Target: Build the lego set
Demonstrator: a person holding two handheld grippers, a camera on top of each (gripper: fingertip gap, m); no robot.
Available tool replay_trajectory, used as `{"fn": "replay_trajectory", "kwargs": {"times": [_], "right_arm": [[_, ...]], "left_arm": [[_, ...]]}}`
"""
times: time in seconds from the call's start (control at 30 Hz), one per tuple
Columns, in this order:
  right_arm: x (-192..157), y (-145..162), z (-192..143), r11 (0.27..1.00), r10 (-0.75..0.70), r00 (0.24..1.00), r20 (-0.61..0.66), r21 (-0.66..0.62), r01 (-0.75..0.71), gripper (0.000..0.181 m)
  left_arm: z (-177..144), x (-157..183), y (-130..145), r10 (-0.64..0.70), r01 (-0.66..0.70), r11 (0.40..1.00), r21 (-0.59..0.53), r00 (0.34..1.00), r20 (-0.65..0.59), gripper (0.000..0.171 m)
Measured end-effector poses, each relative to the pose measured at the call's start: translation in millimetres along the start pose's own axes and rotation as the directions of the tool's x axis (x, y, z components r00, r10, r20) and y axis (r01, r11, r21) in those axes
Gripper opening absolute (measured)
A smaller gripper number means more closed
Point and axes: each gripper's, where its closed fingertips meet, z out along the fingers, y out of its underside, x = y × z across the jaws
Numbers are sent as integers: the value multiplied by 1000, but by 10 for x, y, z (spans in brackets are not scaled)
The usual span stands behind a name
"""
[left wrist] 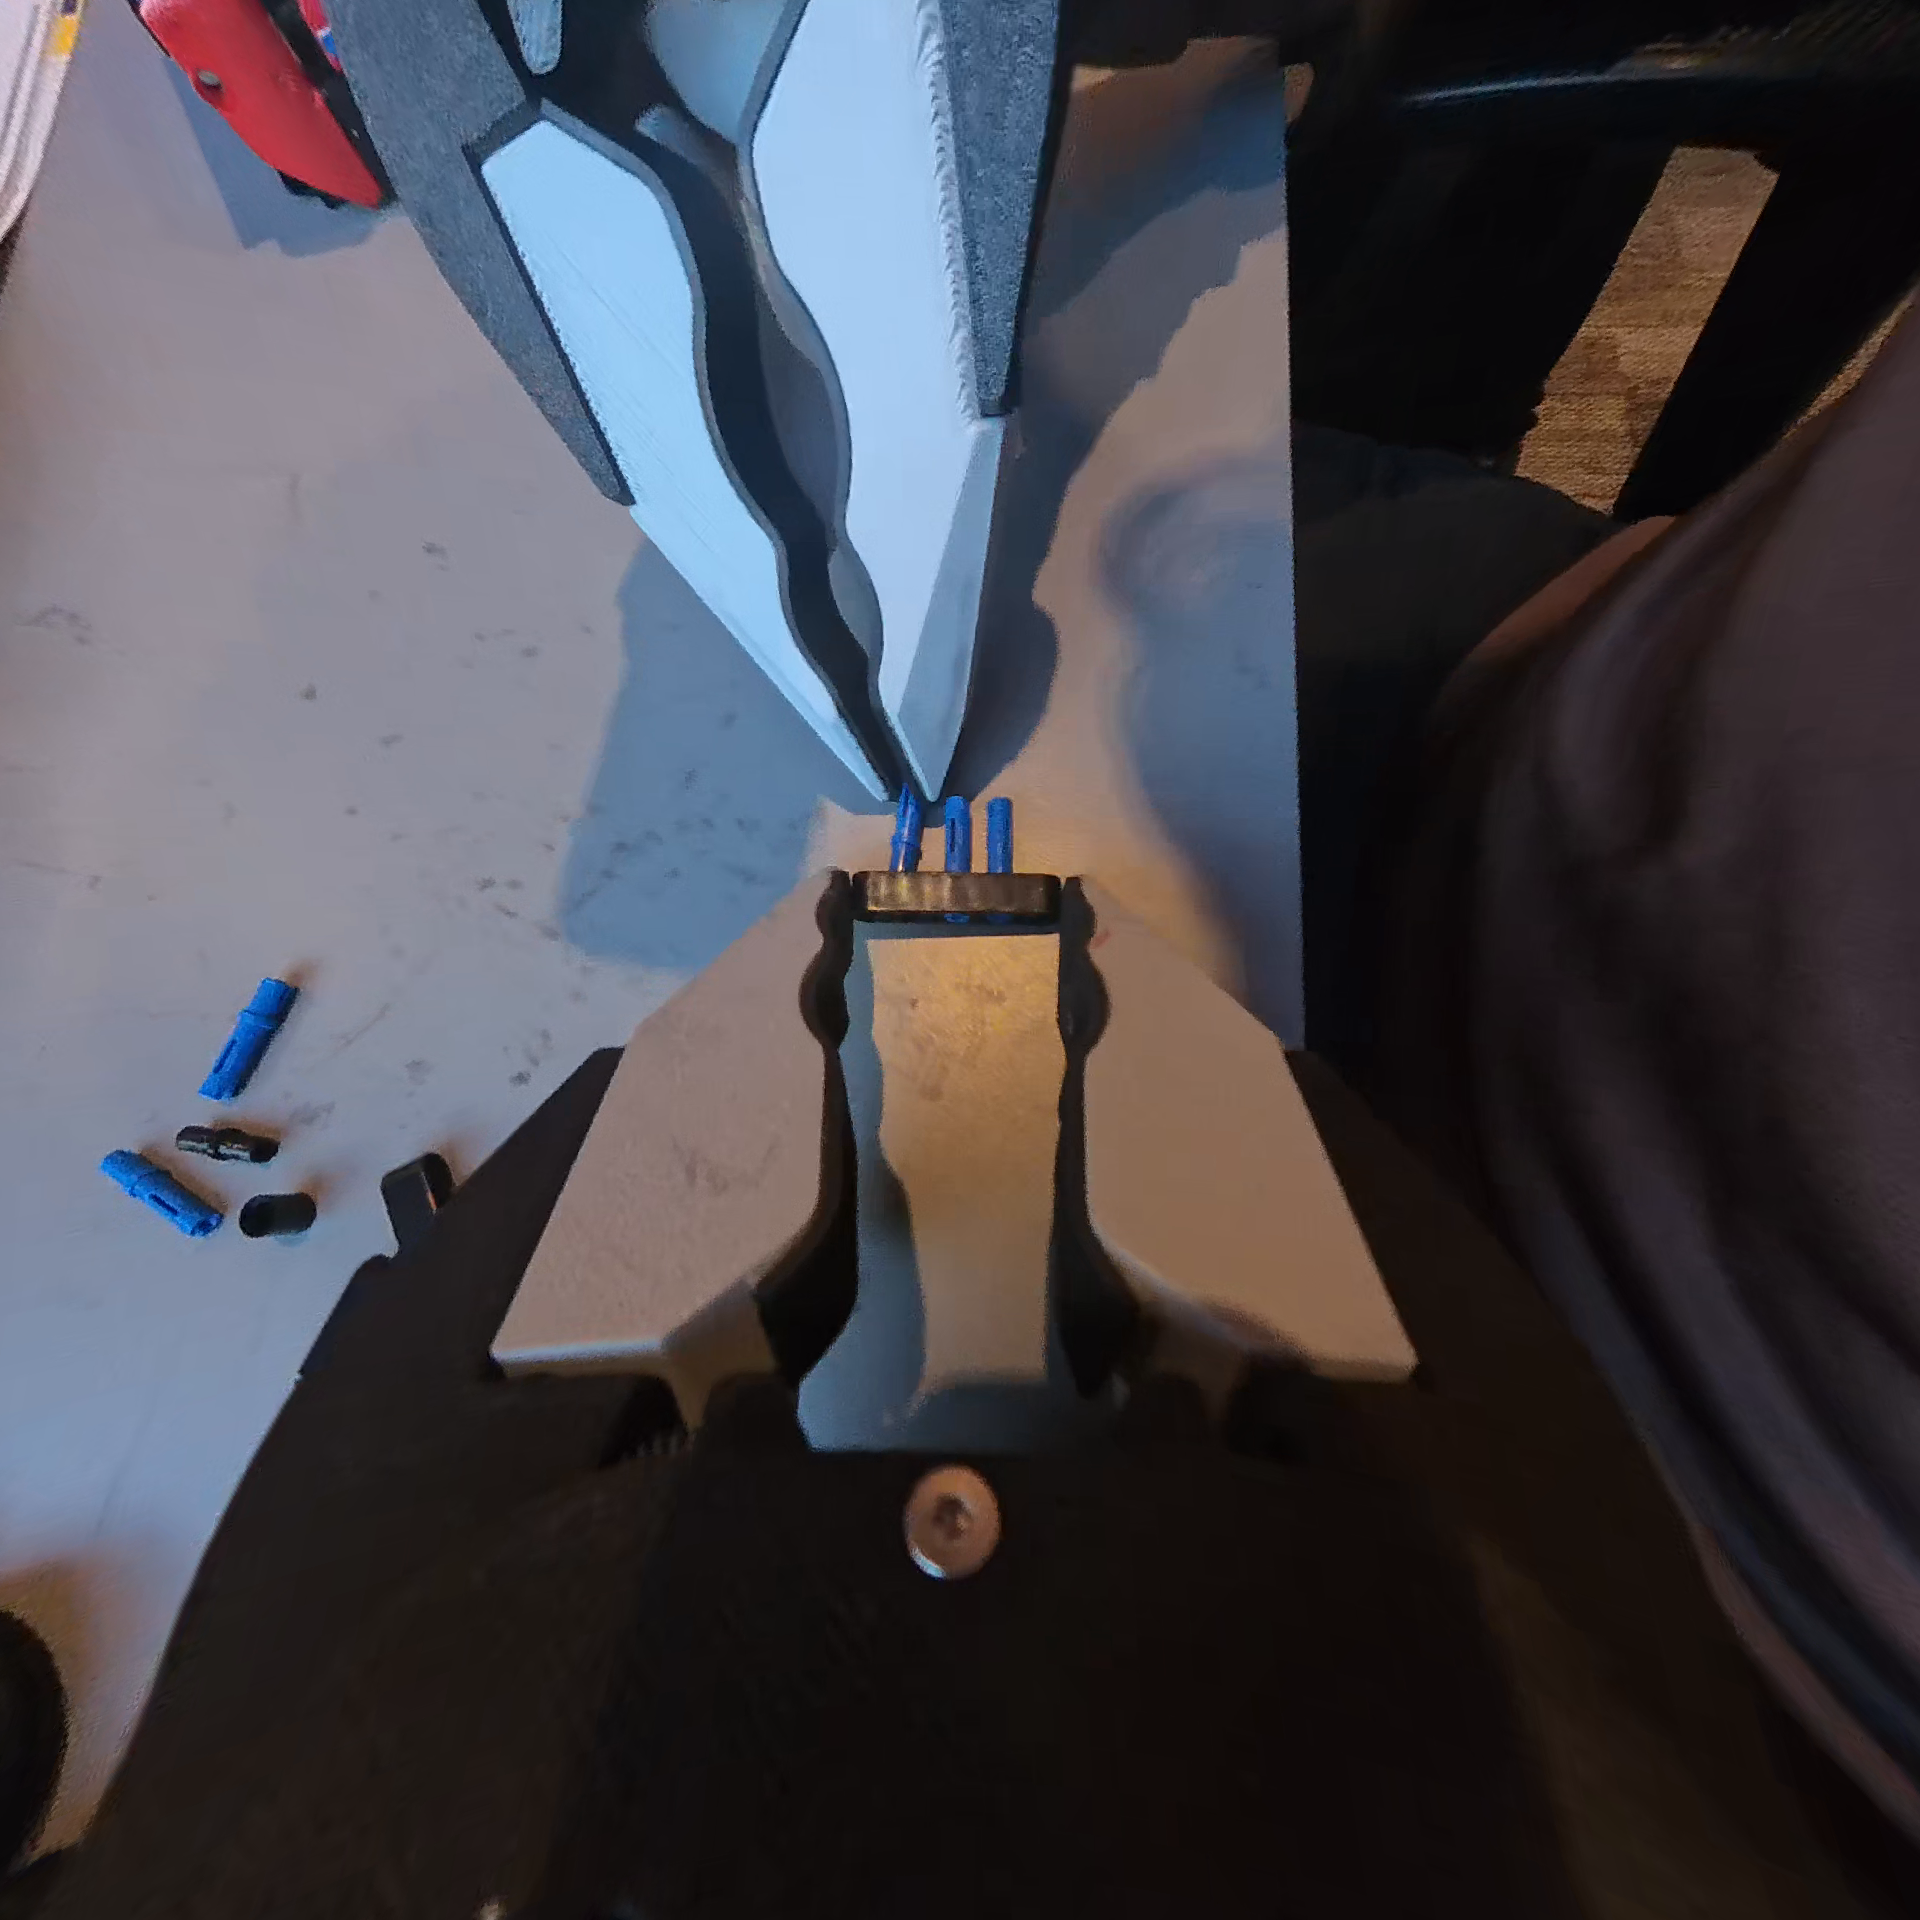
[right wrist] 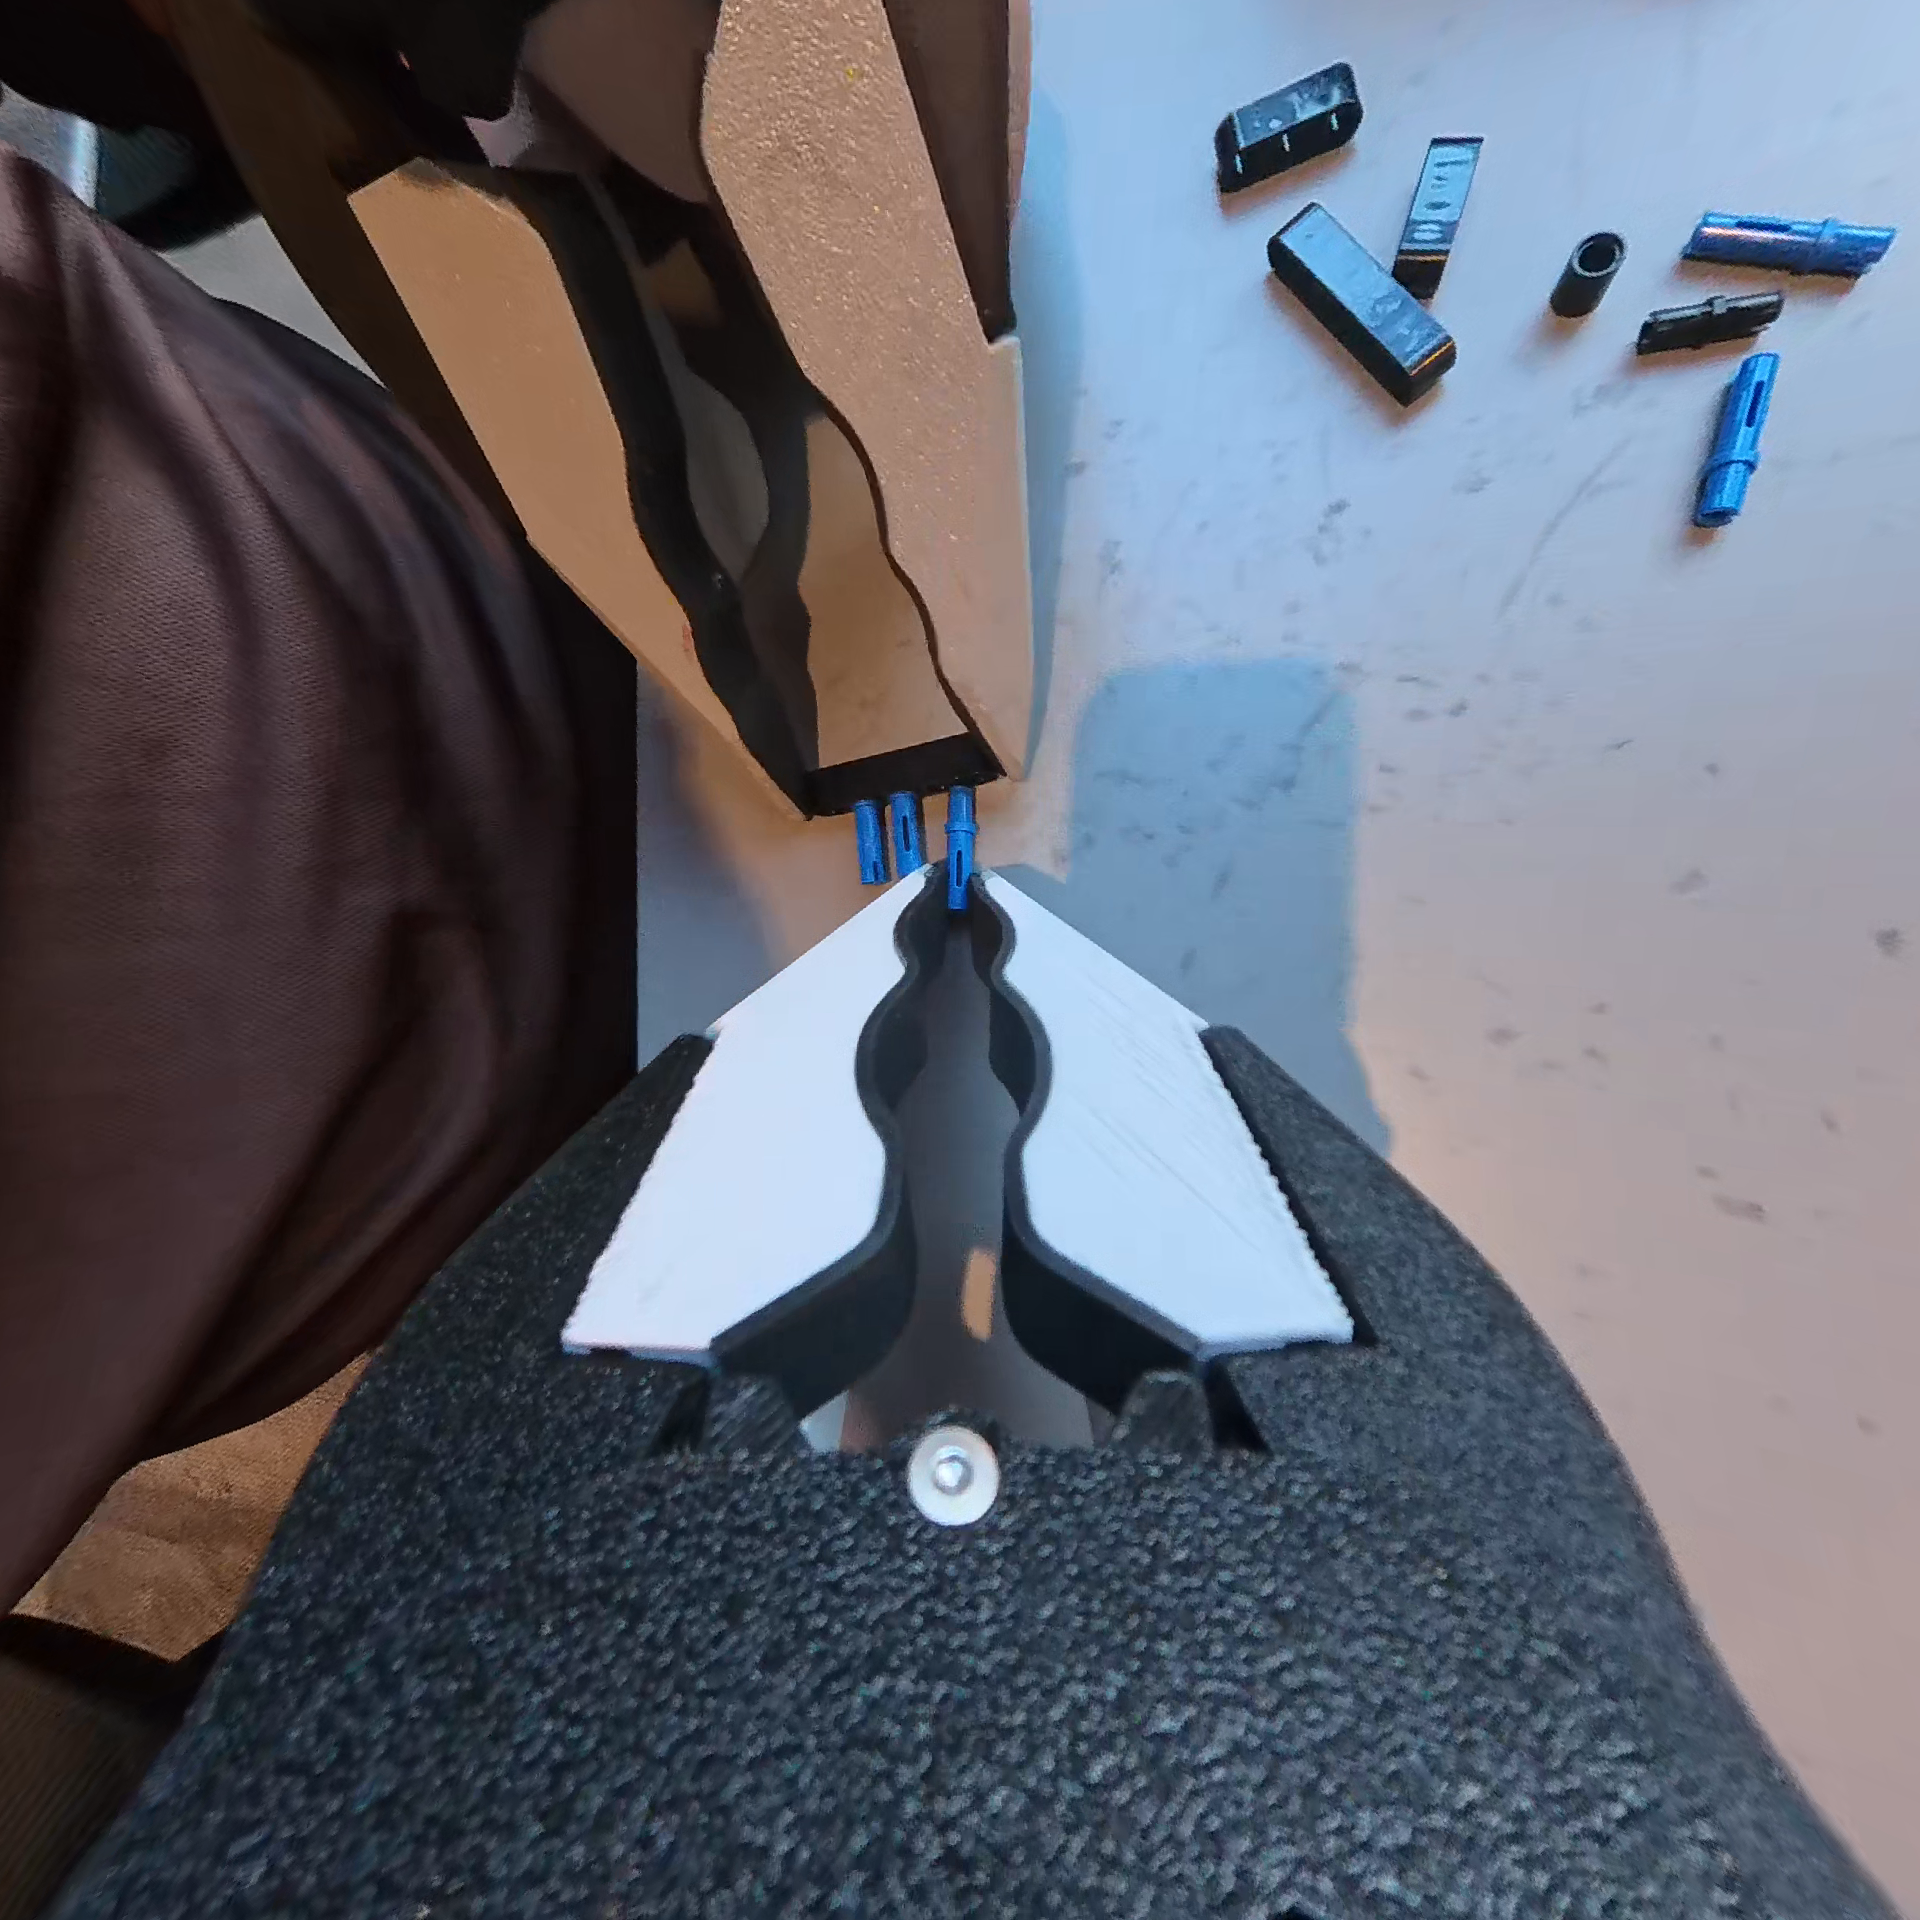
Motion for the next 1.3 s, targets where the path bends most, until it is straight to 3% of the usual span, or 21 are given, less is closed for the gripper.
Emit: {"fn": "replay_trajectory", "kwargs": {"times": [0.4,1.03,1.3], "right_arm": [[-20,-45,28,1000,-24,999,28,19,24,3],[-55,-59,45,993,94,987,132,63,-103,3],[-9,-81,58,1000,29,1000,10,9,-29,3]], "left_arm": [[-43,16,36,31,-31,1000,4,999,-16,38],[-45,25,42,37,-37,999,3,999,-27,38],[-33,7,55,-68,67,998,-20,997,-39,38]]}}
